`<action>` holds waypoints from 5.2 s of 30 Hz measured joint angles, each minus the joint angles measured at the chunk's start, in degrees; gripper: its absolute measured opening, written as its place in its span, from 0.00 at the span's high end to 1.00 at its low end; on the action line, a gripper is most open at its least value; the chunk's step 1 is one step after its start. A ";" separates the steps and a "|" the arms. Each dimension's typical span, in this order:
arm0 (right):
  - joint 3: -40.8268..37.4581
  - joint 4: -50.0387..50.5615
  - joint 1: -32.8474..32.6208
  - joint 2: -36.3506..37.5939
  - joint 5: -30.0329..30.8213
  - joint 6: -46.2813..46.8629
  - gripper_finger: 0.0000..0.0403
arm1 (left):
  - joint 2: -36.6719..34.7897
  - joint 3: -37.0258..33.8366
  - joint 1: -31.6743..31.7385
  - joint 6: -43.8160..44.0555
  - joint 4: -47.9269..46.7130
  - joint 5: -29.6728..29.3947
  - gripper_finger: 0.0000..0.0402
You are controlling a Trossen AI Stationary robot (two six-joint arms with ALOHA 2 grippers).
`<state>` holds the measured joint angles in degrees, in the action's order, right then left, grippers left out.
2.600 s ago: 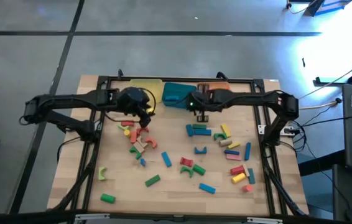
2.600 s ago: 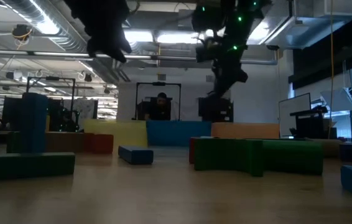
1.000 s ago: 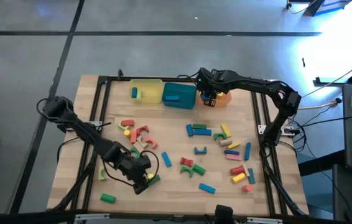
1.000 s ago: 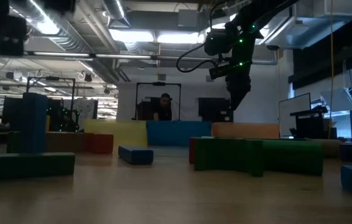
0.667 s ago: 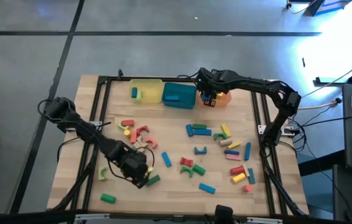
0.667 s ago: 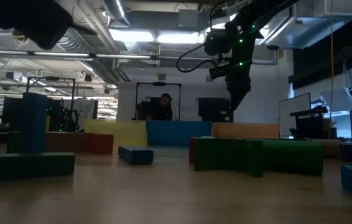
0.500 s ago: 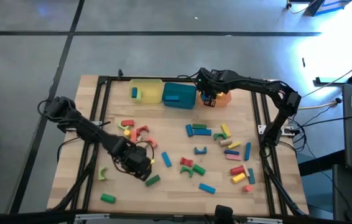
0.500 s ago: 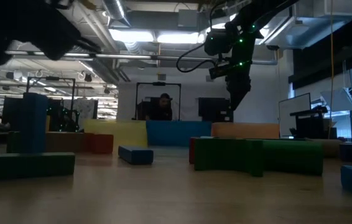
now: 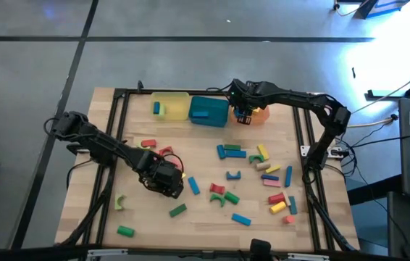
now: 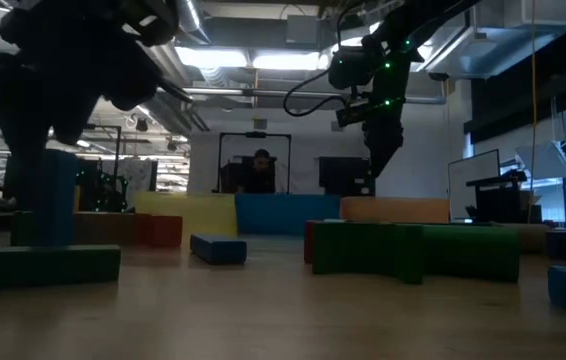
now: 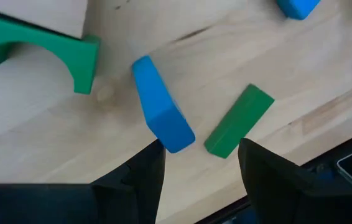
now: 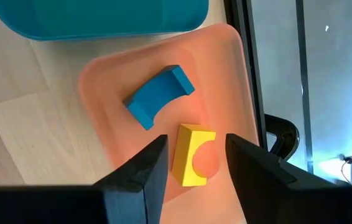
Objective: Sort blocks by size
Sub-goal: Put the blue rectangle block into the blue bin, then put the blue cylindrical block into the yellow bin
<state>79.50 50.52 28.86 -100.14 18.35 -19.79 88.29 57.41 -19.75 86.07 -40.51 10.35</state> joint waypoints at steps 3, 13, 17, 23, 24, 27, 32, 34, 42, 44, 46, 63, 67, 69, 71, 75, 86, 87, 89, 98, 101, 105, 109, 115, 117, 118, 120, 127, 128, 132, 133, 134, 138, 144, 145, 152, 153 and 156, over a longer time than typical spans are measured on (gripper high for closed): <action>0.00 0.00 0.00 0.00 0.00 0.00 0.60 | 0.00 0.00 0.79 -0.14 -0.07 0.00 0.55; 0.00 0.00 0.00 0.00 0.00 0.00 0.60 | 0.06 0.00 2.31 0.40 -1.46 -0.28 0.55; 0.00 0.00 0.00 0.00 -0.02 0.00 0.60 | 1.02 0.00 2.32 0.49 -1.94 -0.37 0.55; 0.00 -0.04 0.00 -0.02 -0.02 0.00 0.60 | 3.07 0.00 2.30 0.49 -2.15 -0.37 0.55; 0.00 -0.04 0.00 -0.02 0.00 0.00 0.60 | 3.40 0.00 2.30 0.49 -2.22 -0.37 0.55; 0.00 0.07 0.00 -0.02 -0.01 0.00 0.60 | 3.72 0.00 2.30 0.45 -2.32 -0.44 0.58; 0.00 0.20 0.00 -0.02 0.00 -0.02 0.60 | 3.72 0.00 2.34 -0.01 -2.20 -1.72 0.70; 0.25 1.37 0.00 -0.04 0.00 -0.06 0.60 | 3.72 0.00 2.34 -0.68 -2.10 -1.74 0.76; 7.69 13.52 0.04 -0.07 0.48 -0.22 0.60 | 3.67 0.00 2.65 -2.95 -1.56 -1.71 0.90; 9.85 15.31 0.04 0.03 0.46 -0.22 0.60 | 3.02 -0.07 3.15 -4.12 -0.57 -1.77 0.90; 11.74 16.21 0.04 0.36 0.39 -0.24 0.60 | 1.52 -0.07 4.01 -5.47 0.80 -1.92 0.90; 11.24 16.84 -1.54 5.22 -40.41 10.98 0.60 | -12.31 0.02 27.40 -40.21 16.92 -23.13 0.88; 7.77 16.95 -4.95 5.22 -42.43 10.99 0.60 | -9.24 0.04 33.84 -53.94 24.55 -22.56 0.88; 5.74 16.80 -6.96 5.16 -41.90 10.99 0.60 | -7.55 0.04 36.44 -58.09 26.92 -22.45 0.87; 3.50 14.81 -9.26 5.18 -41.86 11.66 0.60 | -5.78 0.04 38.88 -60.77 28.03 -22.38 0.86; -1.24 6.19 -14.12 5.16 -38.81 19.22 0.60 | -2.13 0.02 42.28 -64.08 29.51 -22.43 0.82; -12.15 -15.60 -23.73 5.14 -10.66 35.83 0.60 | 7.30 0.02 46.22 -71.62 38.31 -22.36 0.79; -12.93 -16.88 -24.16 5.14 -10.36 37.47 0.60 | 7.62 0.02 46.43 -71.70 38.36 -22.36 0.79; -14.82 -20.01 -24.55 5.14 -10.36 40.96 0.60 | 7.74 0.00 46.71 -71.66 38.09 -22.36 0.79; -21.57 -32.87 -23.97 5.11 -9.92 50.64 0.60 | 2.15 -0.02 46.39 -76.62 37.59 -22.36 0.79; -22.72 -34.50 -23.99 5.11 -9.91 52.58 0.60 | -1.09 -0.02 45.94 -77.36 36.82 -22.34 0.79; -22.97 -34.65 -24.02 4.25 -8.83 53.81 0.60 | -5.28 0.00 45.75 -77.36 33.58 -22.36 0.79; -22.99 -36.85 -24.13 1.68 -9.36 54.14 0.60 | -9.22 0.00 45.60 -77.36 29.92 -22.34 0.79; -22.99 -39.45 -25.15 -2.61 -9.88 54.52 0.60 | -13.11 0.04 45.20 -77.25 23.57 -22.36 0.79; -22.91 -40.38 -25.56 -3.75 -9.88 54.52 0.60 | -13.71 0.02 44.90 -77.17 22.37 -22.34 0.79; -22.91 -40.74 -25.57 -4.57 -9.87 54.49 0.60 | -13.87 0.02 44.85 -77.15 21.32 -22.35 0.79; -22.90 -41.94 -26.01 -5.98 -10.16 54.41 0.60 | -14.04 0.02 44.41 -77.04 19.96 -22.34 0.79; -22.71 -42.25 -25.99 -7.29 -9.44 53.98 0.63 | -14.61 0.02 42.39 -77.09 13.28 -22.32 0.79; -22.73 -42.41 -25.99 -6.99 -9.47 53.81 0.65 | -14.97 0.00 41.92 -76.84 12.28 -22.34 0.79; -20.84 -43.07 -25.87 -7.37 -10.24 50.70 0.66 | -18.55 0.00 40.40 -74.68 6.79 -22.33 0.79; -19.90 -43.17 -25.81 -7.49 -10.49 49.41 0.66 | -19.82 0.00 39.97 -74.20 5.26 -22.32 0.79; -18.95 -43.63 -25.81 -7.48 -10.39 48.28 0.66 | -21.23 0.00 39.47 -73.36 3.82 -22.35 0.79; -15.24 -47.92 -25.44 -7.34 -10.36 42.89 0.66 | -27.41 0.02 37.29 -69.93 -1.49 -22.36 0.80; -9.52 -54.71 -23.06 -7.90 -10.35 34.44 0.66 | -34.92 0.02 32.95 -61.94 -12.09 -22.37 0.82; -8.60 -56.44 -22.42 -8.40 -10.35 33.29 0.66 | -35.77 0.02 32.17 -60.39 -13.77 -22.38 0.83; -1.69 -64.86 -17.59 -13.60 -10.40 28.53 0.65 | -38.69 0.02 27.05 -50.58 -22.89 -22.42 0.83; -0.29 -65.52 -16.97 -14.93 -10.39 28.31 0.65 | -38.71 0.01 26.46 -49.96 -23.27 -22.46 0.83; 4.36 -67.46 -15.12 -19.40 -10.52 28.26 0.64 | -38.68 0.02 24.96 -48.60 -23.34 -22.77 0.83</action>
<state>83.87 -16.93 13.74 -119.54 7.83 8.47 49.61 57.43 5.21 37.48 -63.86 -12.42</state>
